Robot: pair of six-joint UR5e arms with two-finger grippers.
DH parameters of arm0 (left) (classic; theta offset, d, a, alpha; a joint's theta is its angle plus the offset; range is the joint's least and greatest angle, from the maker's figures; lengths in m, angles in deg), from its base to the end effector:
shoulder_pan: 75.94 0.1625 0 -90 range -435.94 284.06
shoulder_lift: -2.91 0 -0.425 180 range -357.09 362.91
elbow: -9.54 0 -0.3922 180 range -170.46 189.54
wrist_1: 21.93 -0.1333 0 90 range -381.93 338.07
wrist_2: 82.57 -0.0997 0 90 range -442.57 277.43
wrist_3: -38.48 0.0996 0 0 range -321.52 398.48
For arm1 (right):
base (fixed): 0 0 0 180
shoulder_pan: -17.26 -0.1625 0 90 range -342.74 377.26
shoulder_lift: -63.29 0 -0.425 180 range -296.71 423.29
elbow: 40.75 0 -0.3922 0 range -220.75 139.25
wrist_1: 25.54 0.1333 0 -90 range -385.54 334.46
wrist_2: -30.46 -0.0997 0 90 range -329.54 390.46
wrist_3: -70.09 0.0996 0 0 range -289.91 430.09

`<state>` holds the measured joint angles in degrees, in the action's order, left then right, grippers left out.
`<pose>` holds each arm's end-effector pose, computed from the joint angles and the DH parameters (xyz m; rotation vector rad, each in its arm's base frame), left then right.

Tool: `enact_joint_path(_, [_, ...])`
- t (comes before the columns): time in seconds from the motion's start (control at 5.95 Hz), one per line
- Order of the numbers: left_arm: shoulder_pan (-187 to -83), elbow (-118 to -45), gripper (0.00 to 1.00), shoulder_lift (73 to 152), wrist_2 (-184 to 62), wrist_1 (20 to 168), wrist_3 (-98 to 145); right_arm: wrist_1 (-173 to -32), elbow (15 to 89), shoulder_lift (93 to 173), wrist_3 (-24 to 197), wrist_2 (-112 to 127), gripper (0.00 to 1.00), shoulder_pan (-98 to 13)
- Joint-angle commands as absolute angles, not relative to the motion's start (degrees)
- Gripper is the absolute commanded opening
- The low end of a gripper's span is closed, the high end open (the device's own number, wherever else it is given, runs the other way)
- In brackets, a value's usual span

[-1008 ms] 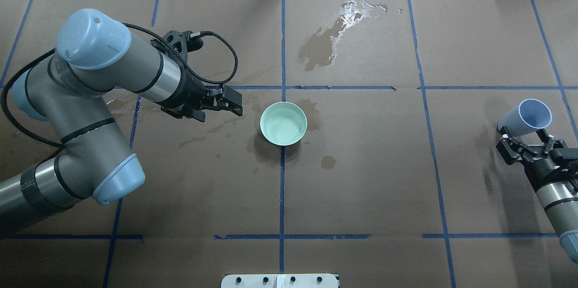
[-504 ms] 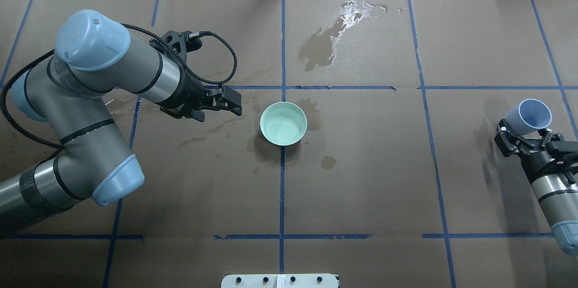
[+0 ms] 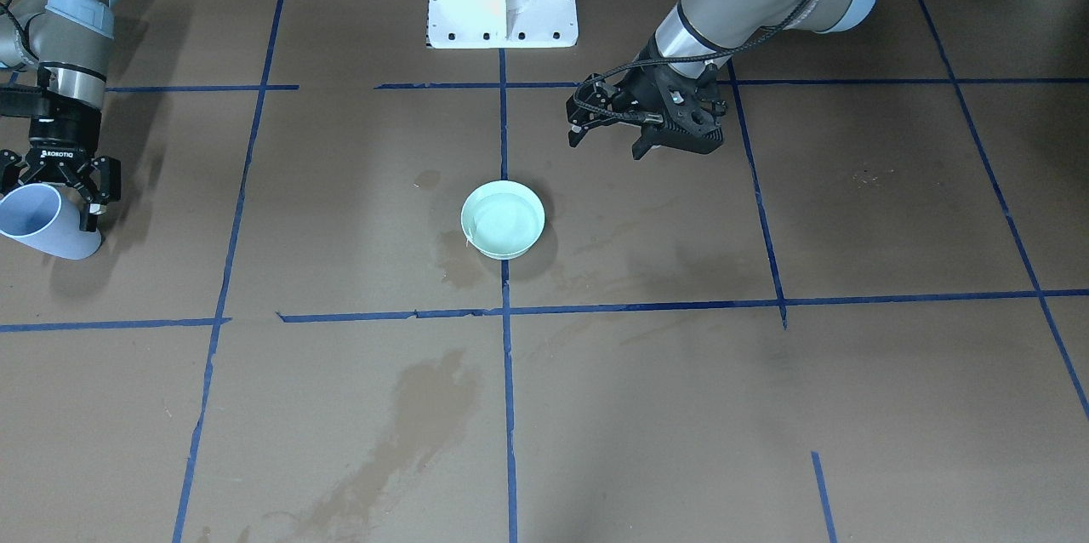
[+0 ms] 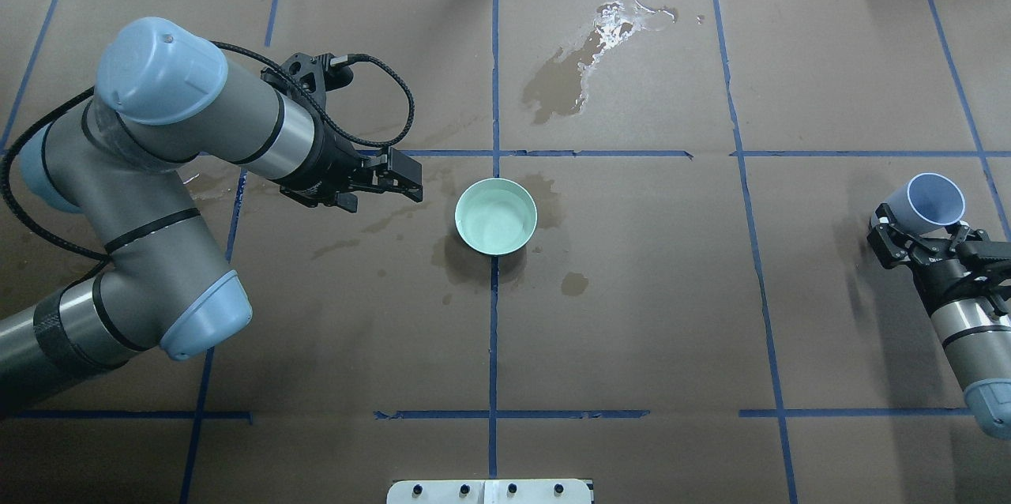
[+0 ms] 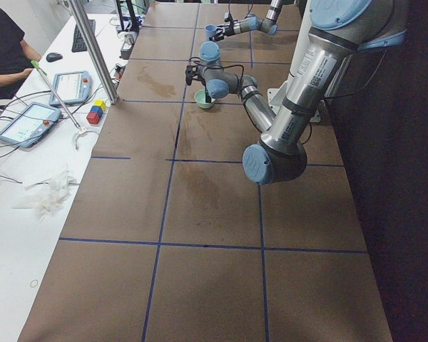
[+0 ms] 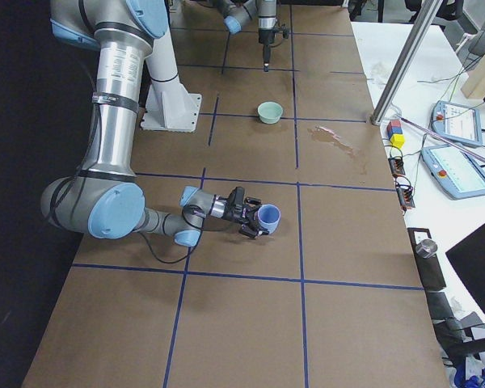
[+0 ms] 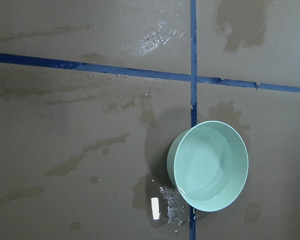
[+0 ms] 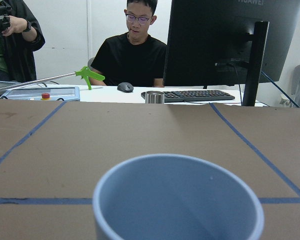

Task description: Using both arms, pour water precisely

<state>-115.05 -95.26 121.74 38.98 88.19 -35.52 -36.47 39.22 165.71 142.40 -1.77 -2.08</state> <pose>0.4214 -0.4472 0.2123 0.0645 1.1827 -0.0489 -0.2773 -0.3279 0.6733 1.1618 -0.5616 0.5214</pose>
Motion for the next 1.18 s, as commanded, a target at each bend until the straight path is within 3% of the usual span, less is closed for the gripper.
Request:
enact_joint_path(0.0, [-115.05,-95.4,1.0,121.47,38.98,88.19,-35.52,-36.53,39.15,164.28,141.11,-1.97,0.98,-3.13])
enact_joint_path(0.34, [-115.14,-95.57,1.0,121.38,38.98,88.19,-35.52,-36.44,38.8,164.36,140.67,-2.15,0.98,-3.75])
enact_joint_path(0.67, [-115.14,-95.84,1.0,121.38,38.98,88.19,-35.52,-36.35,38.8,164.27,138.47,-2.15,0.85,-4.63])
enact_joint_path(1.01, [-115.14,-95.93,1.0,120.95,38.98,88.19,-35.52,-36.09,40.36,163.4,130.17,-2.24,0.36,-7.95])
